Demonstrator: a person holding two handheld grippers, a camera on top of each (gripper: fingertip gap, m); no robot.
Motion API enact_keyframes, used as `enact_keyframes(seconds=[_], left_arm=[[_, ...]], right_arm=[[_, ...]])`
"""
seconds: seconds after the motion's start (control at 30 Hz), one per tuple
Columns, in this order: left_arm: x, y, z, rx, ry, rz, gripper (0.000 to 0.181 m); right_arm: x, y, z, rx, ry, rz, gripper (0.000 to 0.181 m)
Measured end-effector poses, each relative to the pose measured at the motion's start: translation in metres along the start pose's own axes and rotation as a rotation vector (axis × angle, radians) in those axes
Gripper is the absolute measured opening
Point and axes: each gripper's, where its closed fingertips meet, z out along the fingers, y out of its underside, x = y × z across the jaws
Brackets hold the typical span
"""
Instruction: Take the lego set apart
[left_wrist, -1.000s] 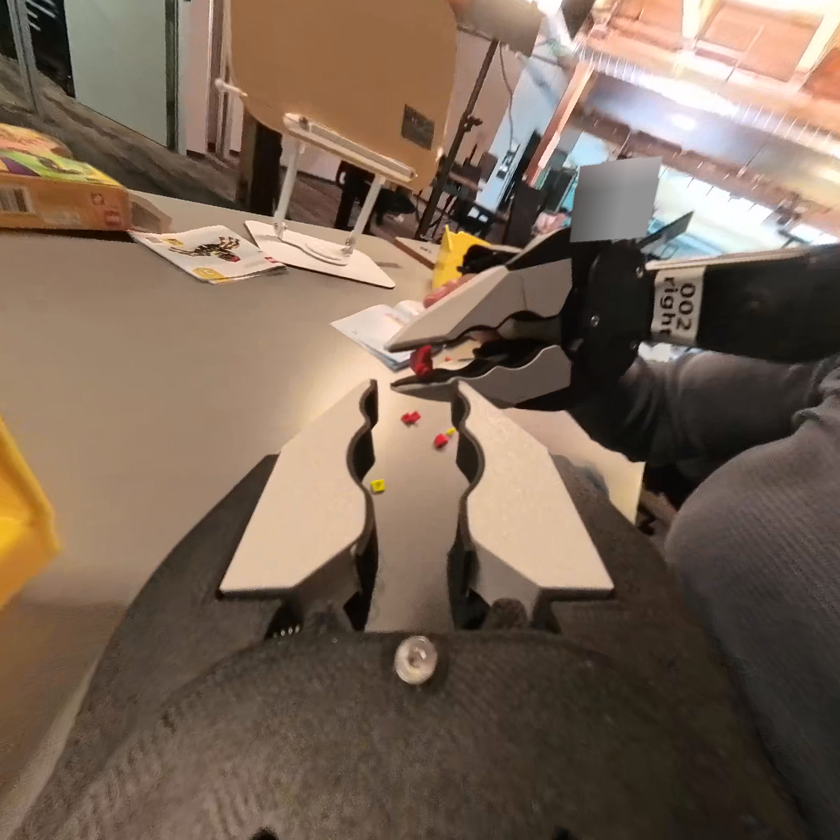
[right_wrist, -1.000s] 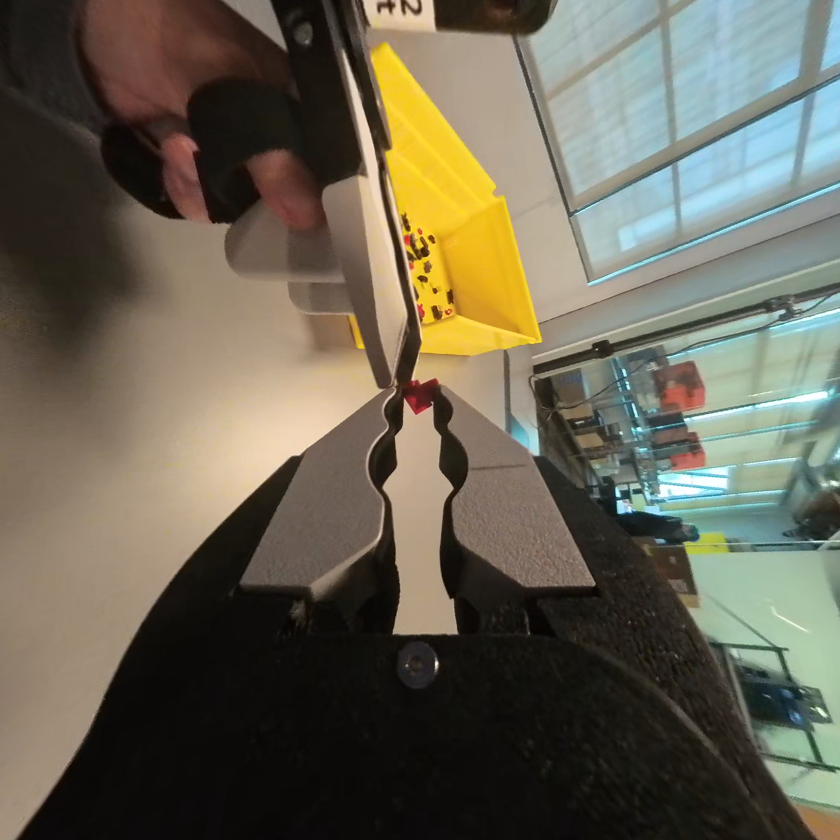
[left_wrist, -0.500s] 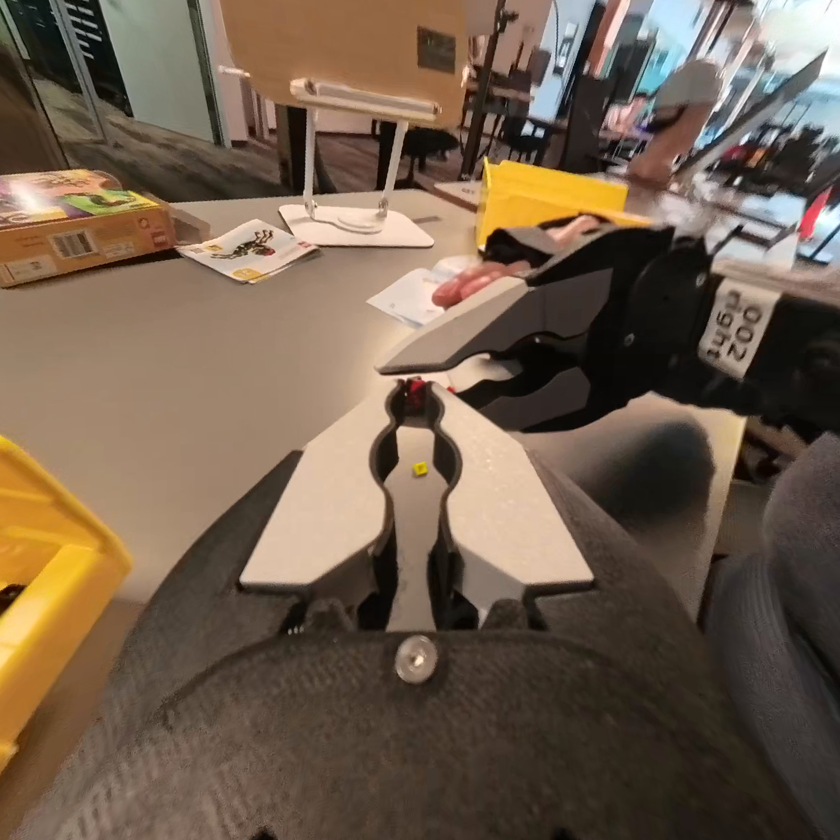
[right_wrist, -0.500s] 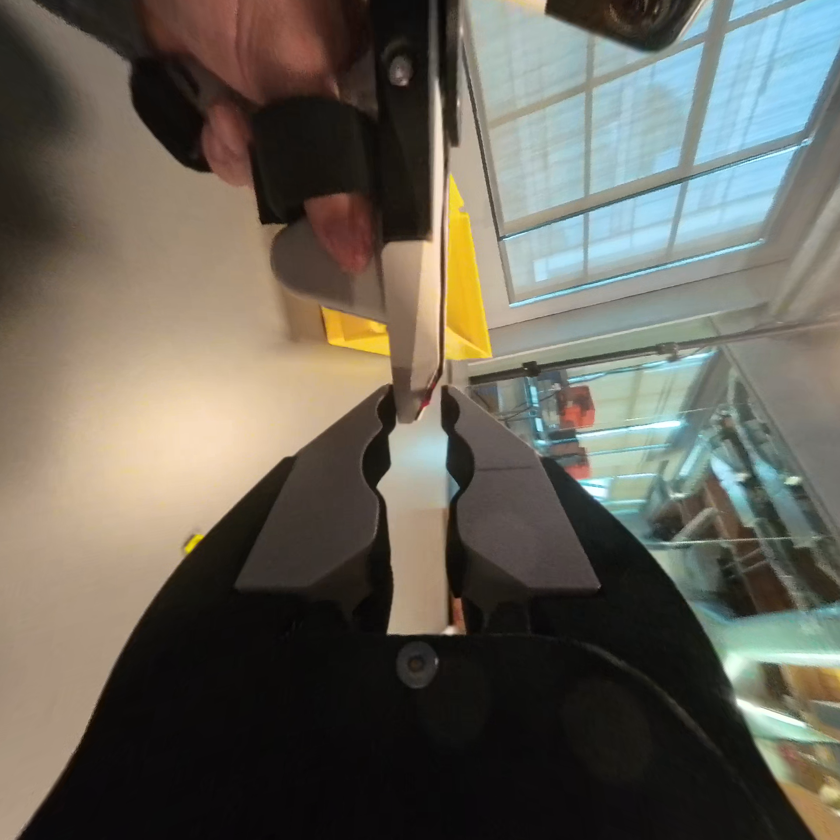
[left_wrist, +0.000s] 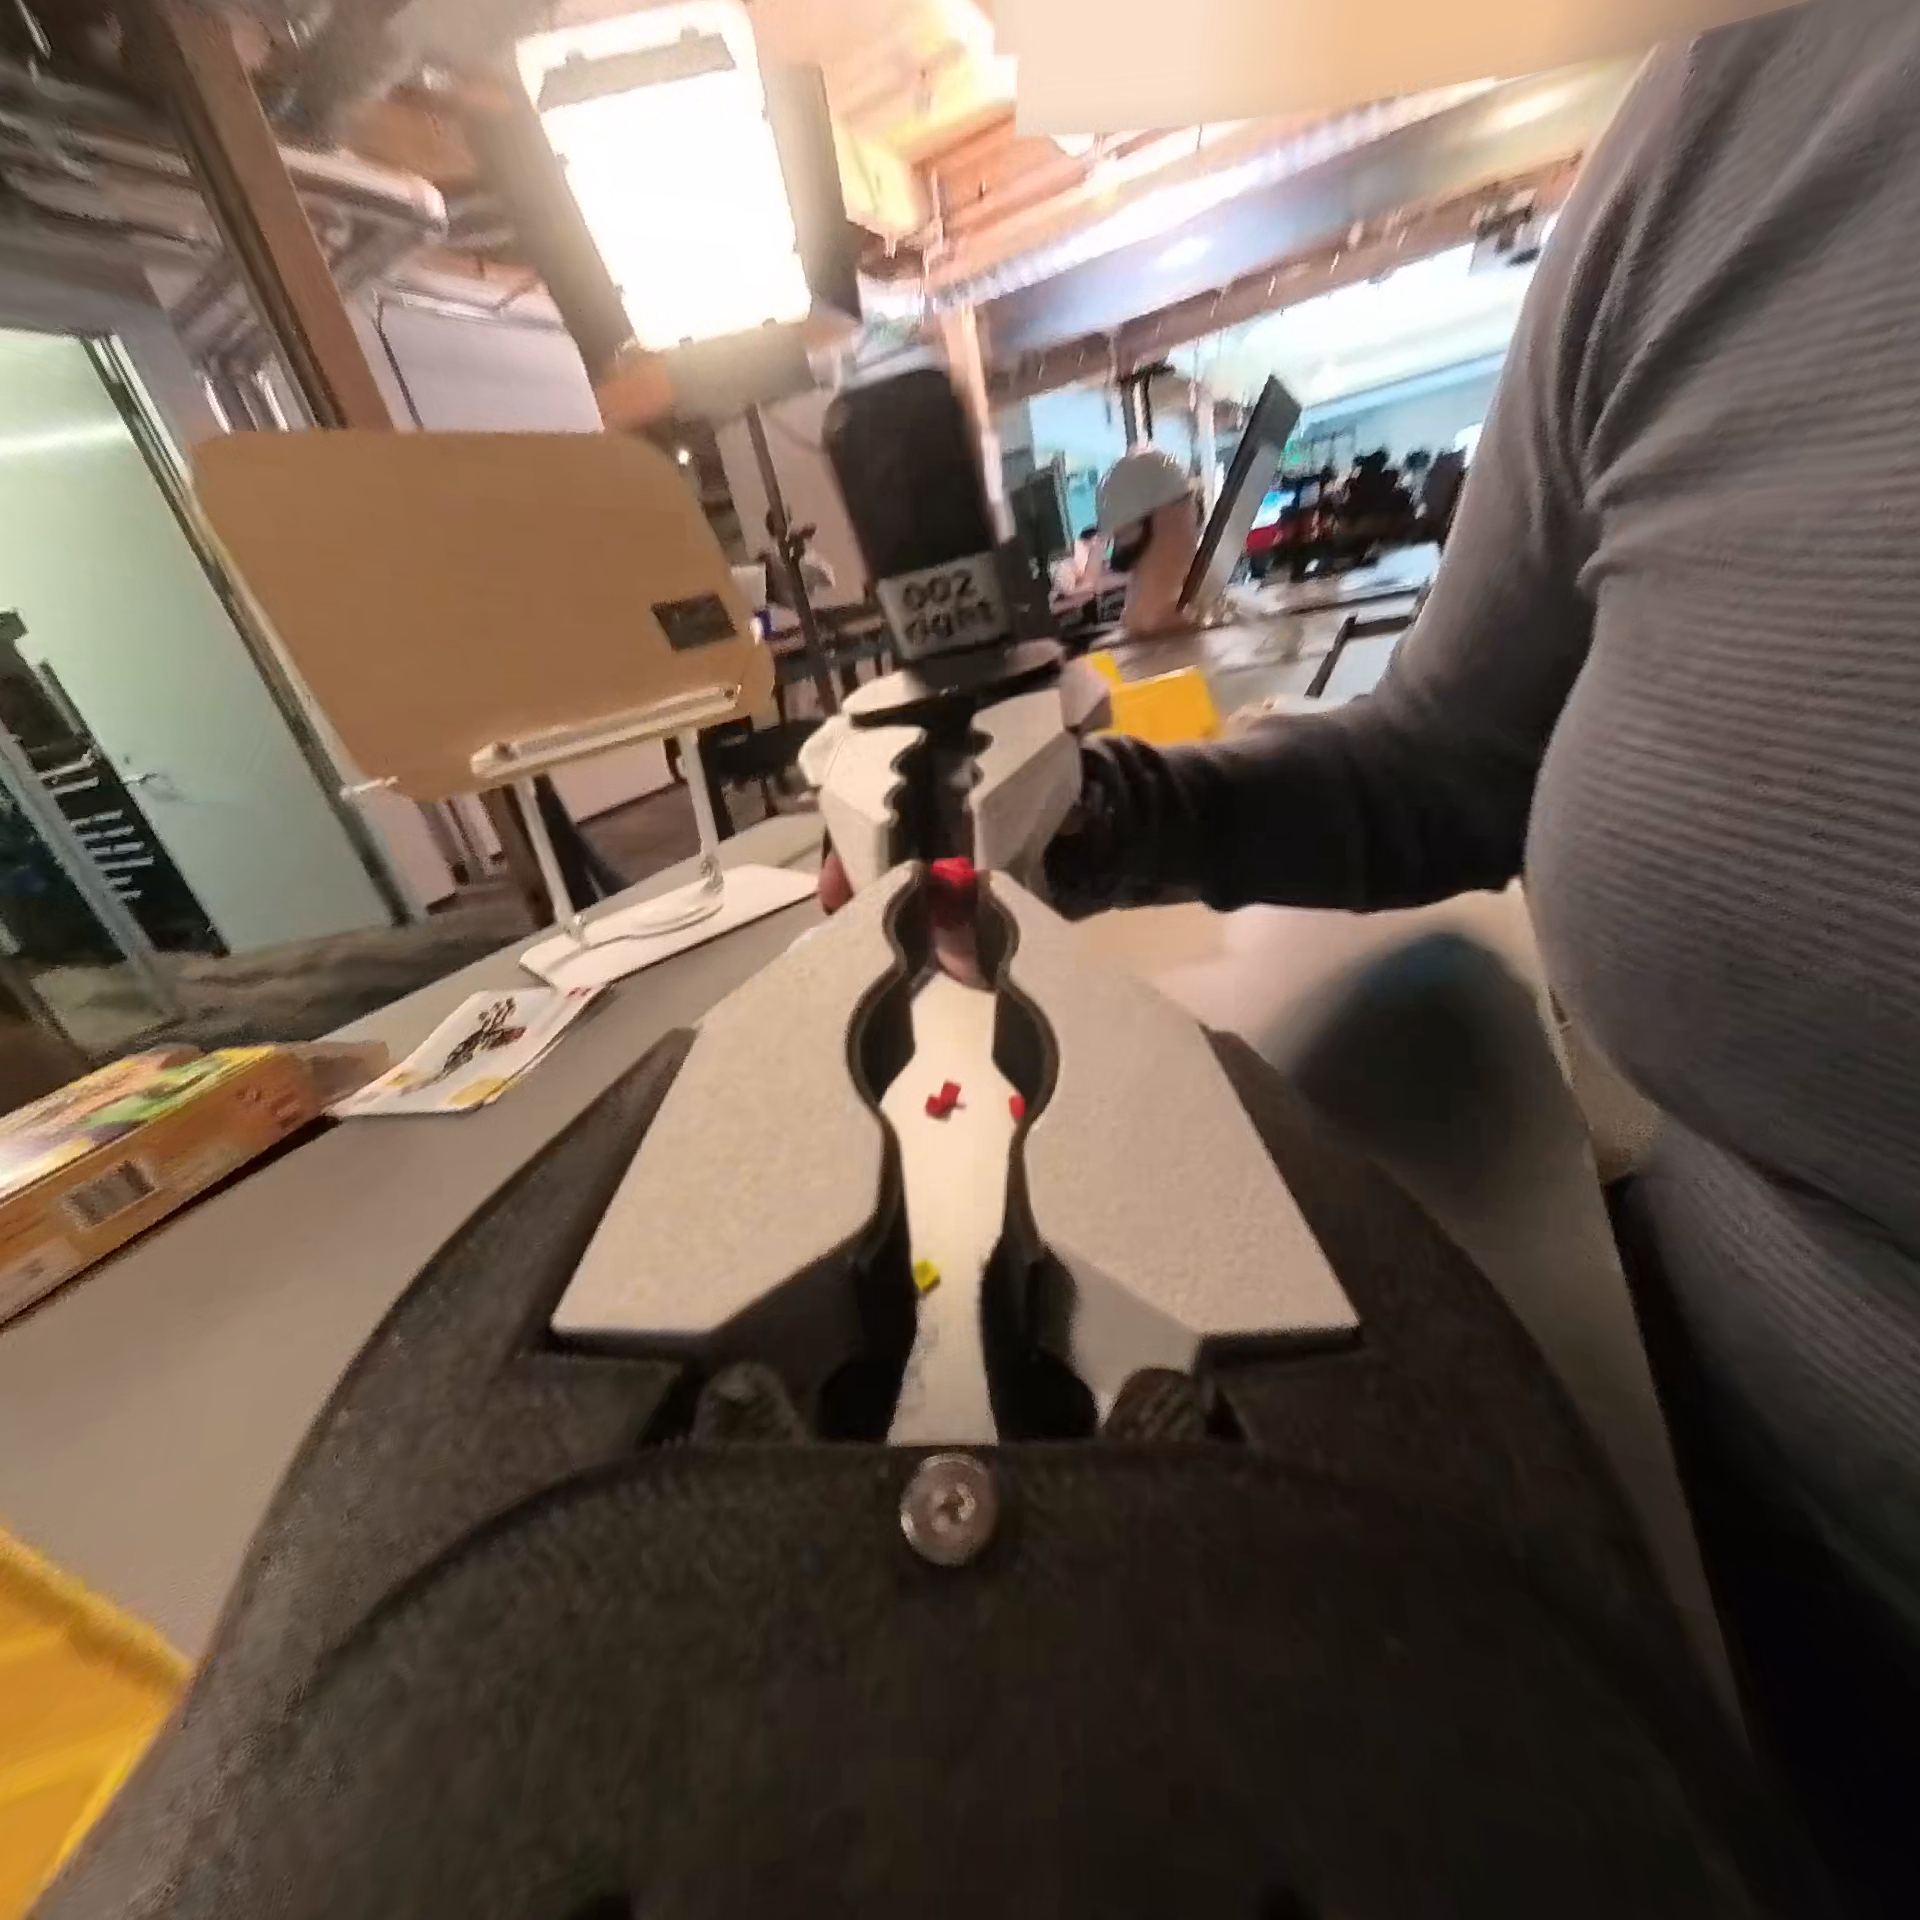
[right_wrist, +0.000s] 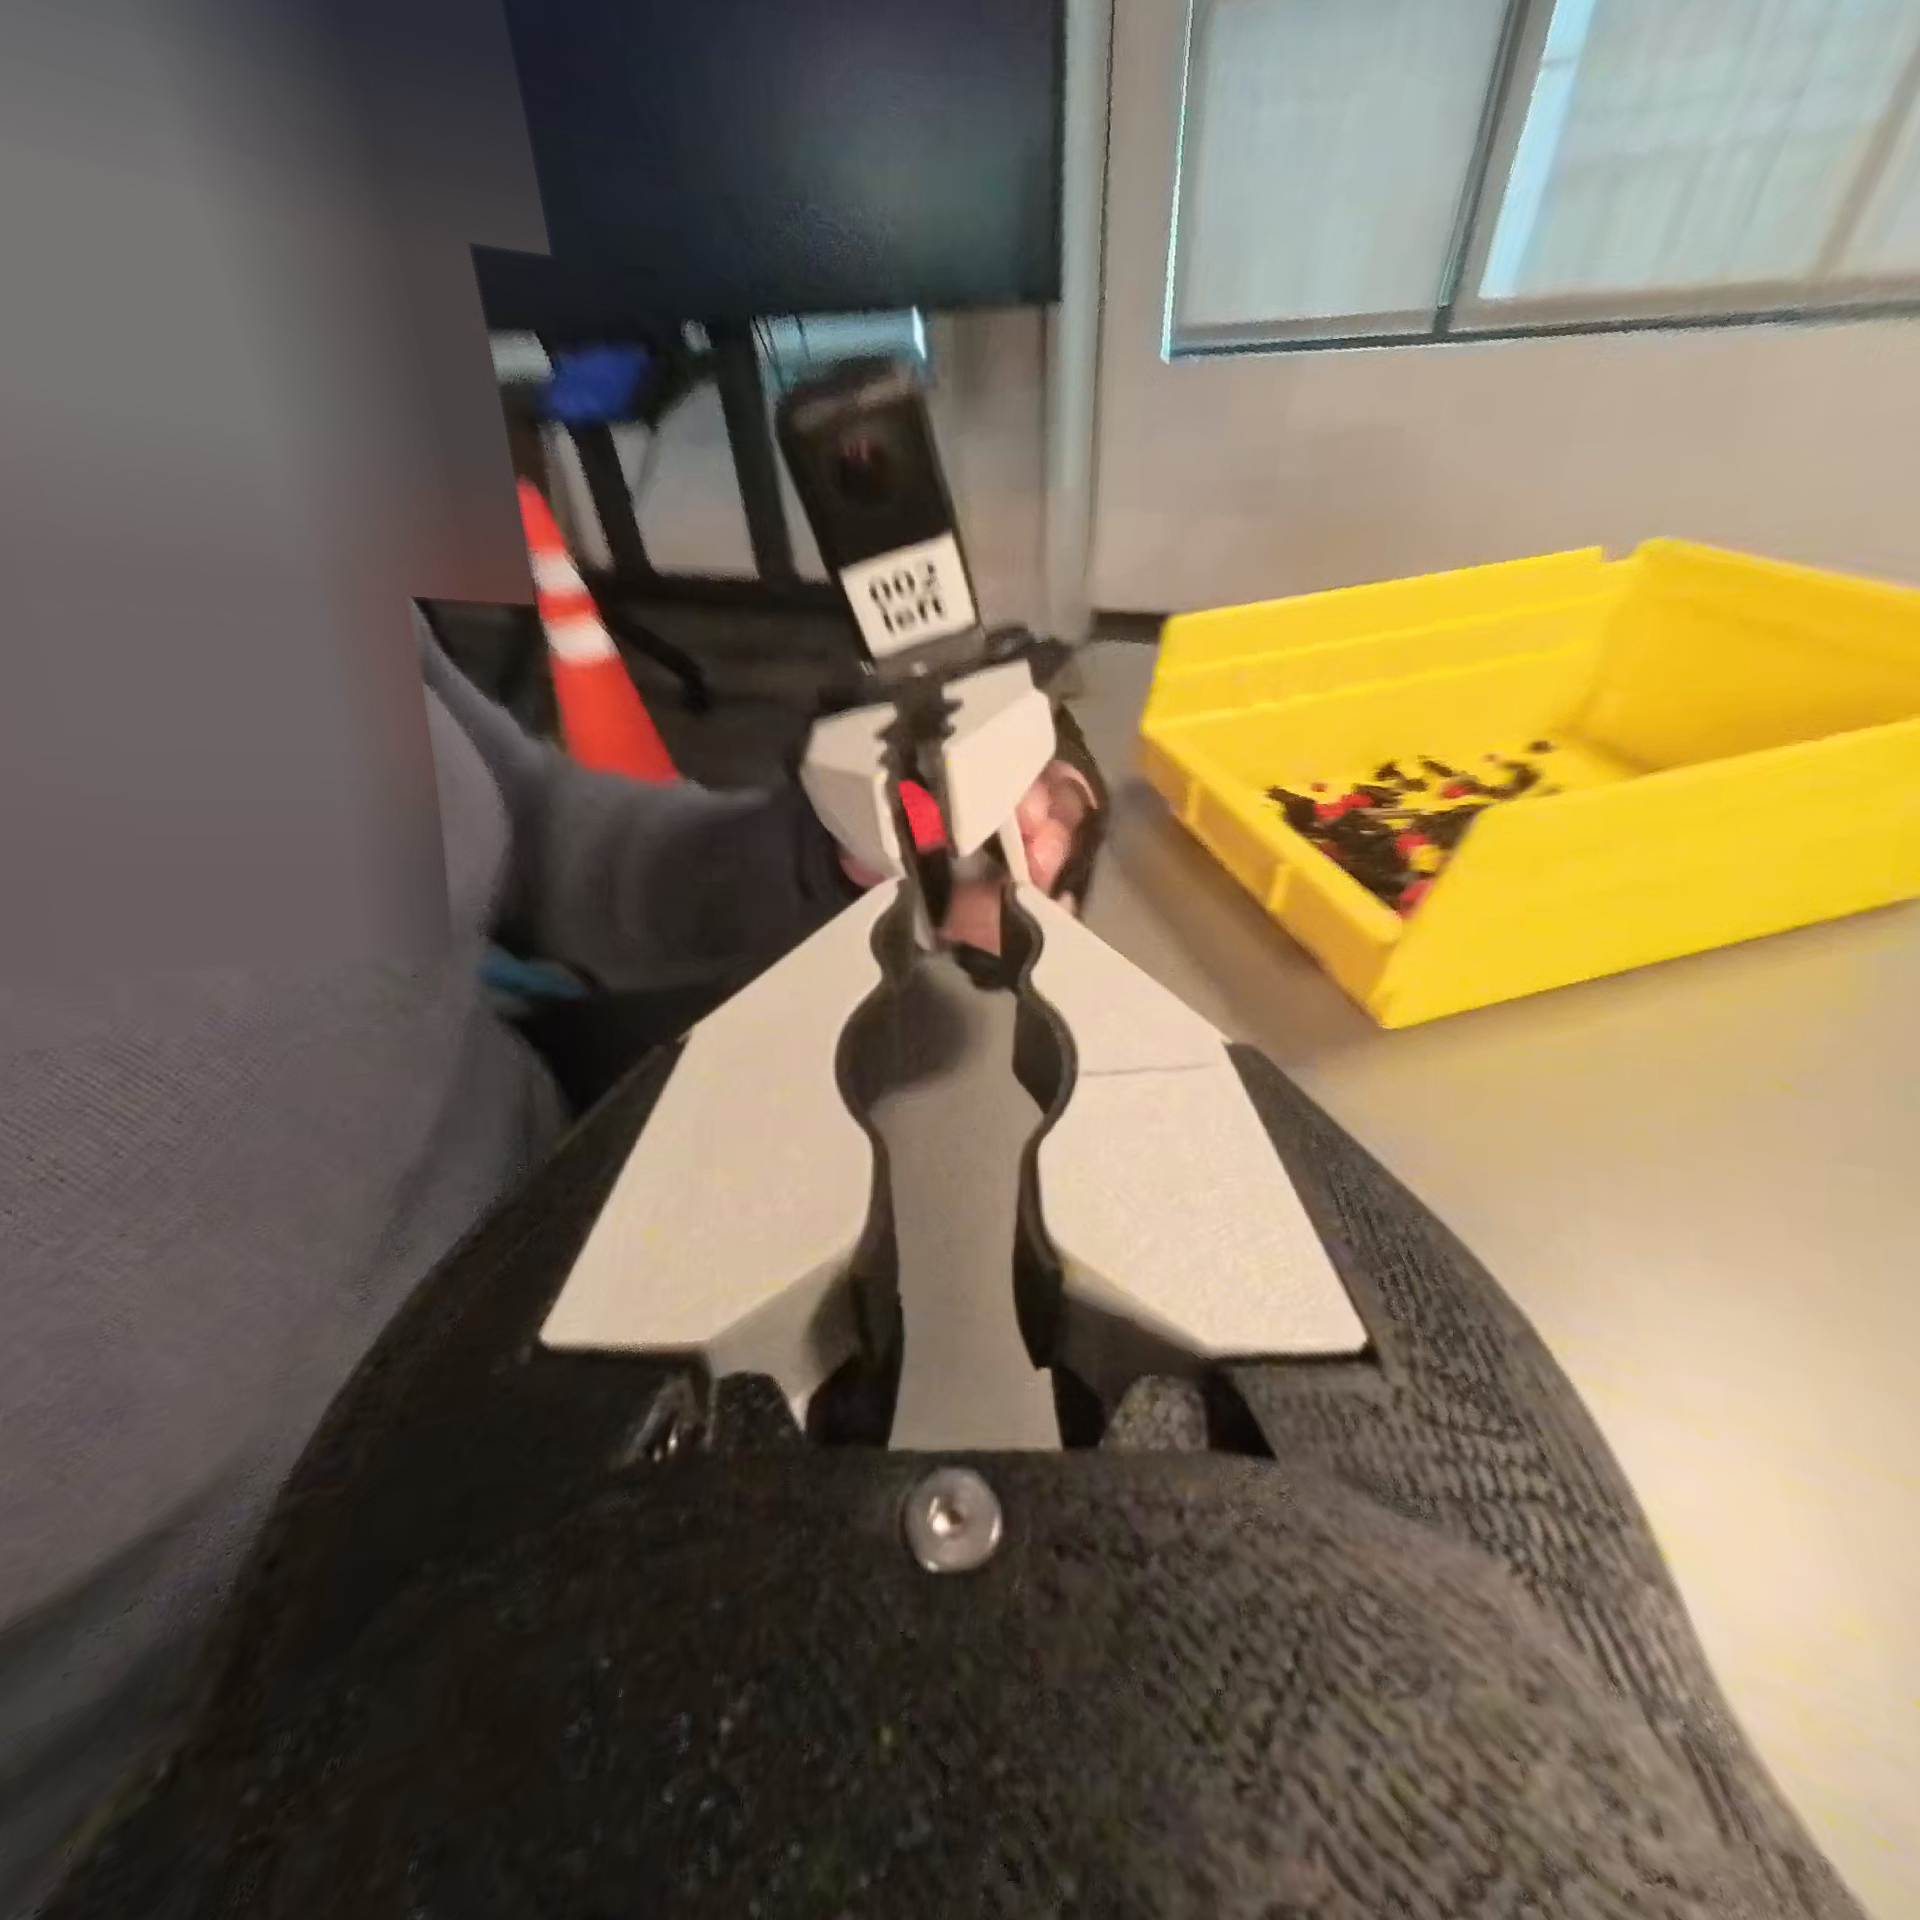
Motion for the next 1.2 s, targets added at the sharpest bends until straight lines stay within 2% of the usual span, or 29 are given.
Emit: enact_keyframes(seconds=[0.07,0.17,0.27,0.43,0.57,0.63,0.73,0.83,1.0,1.2], left_arm=[[0.001,-0.003,-0.002,0.034,0.011,-0.007,0.006],[0.003,-0.006,0.0,0.044,0.02,0.014,0.006],[0.004,-0.009,0.002,0.053,0.03,0.024,0.006],[0.009,-0.004,0.006,0.014,0.051,0.052,0.006],[0.01,0.001,0.007,-0.034,0.045,0.088,0.006],[0.005,0.006,0.007,-0.084,0.002,0.105,0.007],[-0.002,0.005,0.002,-0.115,-0.078,0.148,0.021],[-0.007,0.006,-0.004,-0.19,-0.167,0.325,0.019],[-0.005,0.007,-0.003,-0.323,-0.206,0.595,0.013],[-0.003,0.016,0.003,-0.408,-0.196,0.712,0.004]], right_arm=[[0.001,-0.01,-0.004,0.09,-0.082,0.271,0.016],[-0.004,-0.017,-0.005,0.183,-0.297,0.681,0.026],[-0.013,-0.011,0.0,0.19,-0.421,0.854,0.03],[-0.014,-0.013,0.005,0.281,-0.534,1.024,0.018],[-0.017,-0.006,0.008,0.26,-0.511,0.98,0.01],[-0.012,-0.004,0.008,0.245,-0.414,0.854,0.01],[-0.003,-0.002,0.003,0.203,-0.236,0.603,0.01],[0.002,-0.003,-0.002,0.152,-0.13,0.466,0.01],[0.002,0.002,-0.002,0.086,-0.097,0.42,0.01],[0.0,0.008,0.001,0.051,-0.092,0.416,0.01]])
